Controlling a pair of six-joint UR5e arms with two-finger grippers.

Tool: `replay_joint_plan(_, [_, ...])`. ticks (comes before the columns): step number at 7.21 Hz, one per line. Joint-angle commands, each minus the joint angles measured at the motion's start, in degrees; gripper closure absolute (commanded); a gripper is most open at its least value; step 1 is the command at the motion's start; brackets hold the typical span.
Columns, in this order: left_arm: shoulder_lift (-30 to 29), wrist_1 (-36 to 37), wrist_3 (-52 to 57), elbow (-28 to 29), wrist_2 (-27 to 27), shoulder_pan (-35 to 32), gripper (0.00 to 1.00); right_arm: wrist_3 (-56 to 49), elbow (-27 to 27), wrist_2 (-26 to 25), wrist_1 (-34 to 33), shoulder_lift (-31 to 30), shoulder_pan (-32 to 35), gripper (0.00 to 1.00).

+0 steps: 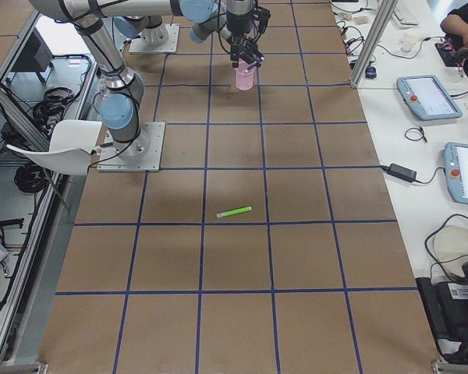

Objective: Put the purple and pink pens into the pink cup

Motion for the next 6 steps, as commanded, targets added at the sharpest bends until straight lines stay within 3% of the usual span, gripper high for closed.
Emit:
replay_joint_plan(1, [-0.07,-0.04,-0.21,0.0,0.1,-0.13,0.27,0.11,0.0,-0.05,-0.17,0.07,0.06,0.0])
replay_joint_plan(3, [0.02,-0.74,-0.3,0.43,0.02,-0.22,0.25,0.11,0.0,-0.05,-0.17,-0.02,-0.03,0.0])
replay_joint_plan(4, [1.76,-5.09,-0.21,0.96,-0.68,-0.31,0.19,0.11,0.0,-0.05,0.01,-0.02,-0.03,0.0])
replay_joint_plan(5, [2.38,-12.36,-0.03,3.66,-0.77,0.39,0.16,0.11,0.0,0.04,-0.08,-0.02,0.06,0.0])
replay_joint_plan(6, [2.74,-25.05,0.58,9.78,-0.69,0.66,0.15,0.11,0.0,0.13,0.01,-0.1,0.24,0.0])
